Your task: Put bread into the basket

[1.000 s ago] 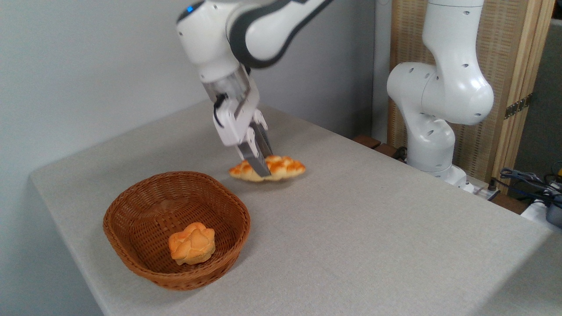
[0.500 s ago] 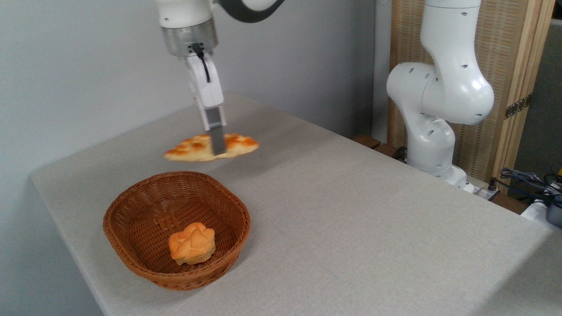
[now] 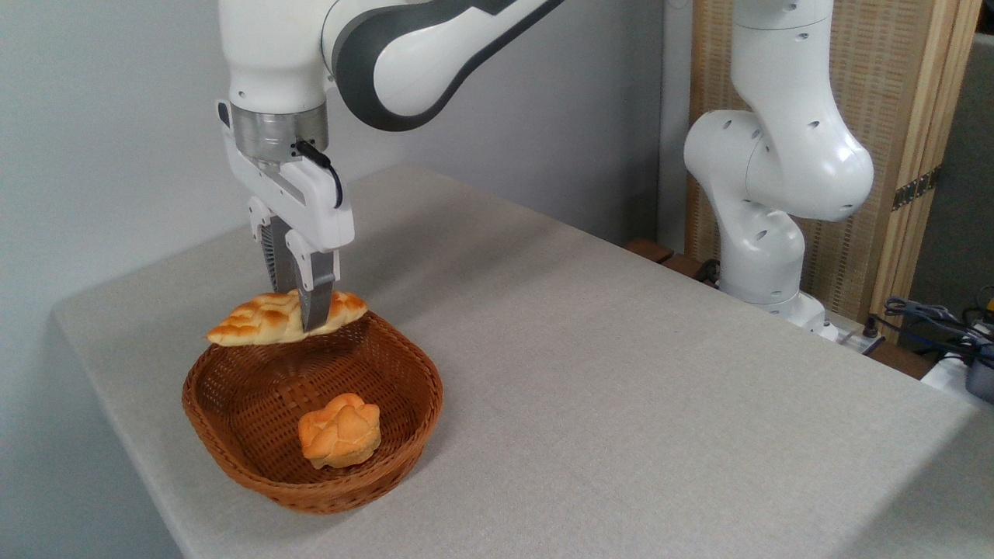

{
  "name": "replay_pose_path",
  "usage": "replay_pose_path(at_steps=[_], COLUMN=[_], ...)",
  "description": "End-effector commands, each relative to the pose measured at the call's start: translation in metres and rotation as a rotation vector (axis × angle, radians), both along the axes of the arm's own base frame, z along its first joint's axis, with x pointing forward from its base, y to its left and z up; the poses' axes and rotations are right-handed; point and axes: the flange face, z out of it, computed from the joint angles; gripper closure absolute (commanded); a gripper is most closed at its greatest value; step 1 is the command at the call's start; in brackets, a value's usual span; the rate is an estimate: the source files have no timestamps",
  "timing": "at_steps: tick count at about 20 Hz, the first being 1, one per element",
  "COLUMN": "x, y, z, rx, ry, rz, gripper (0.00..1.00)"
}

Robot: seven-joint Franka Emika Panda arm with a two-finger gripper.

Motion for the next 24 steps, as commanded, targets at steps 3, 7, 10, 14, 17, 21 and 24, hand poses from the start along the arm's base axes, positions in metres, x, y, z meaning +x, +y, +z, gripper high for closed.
replay_pose_path(at_steps=[3, 7, 10, 14, 17, 21, 24], x=[0.007, 0.007, 0.008, 0.008, 0.007, -0.002, -0.012], y=[0.001, 0.001, 0.001, 0.002, 0.008, 0.04, 0.064], z=[-0.004, -0.003, -0.003, 0.0, 0.01, 0.039, 0.073], rx=[0.046, 0.046, 0.047, 0.046, 0.046, 0.069, 0.106], ry=[-0.02, -0.022, -0.024, -0.029, -0.043, -0.036, 0.05], rz=[-0.001, -0.004, -0.006, -0.004, 0.009, 0.042, -0.016], gripper=[0.0, 0.0, 0.0, 0.0, 0.0, 0.0, 0.0])
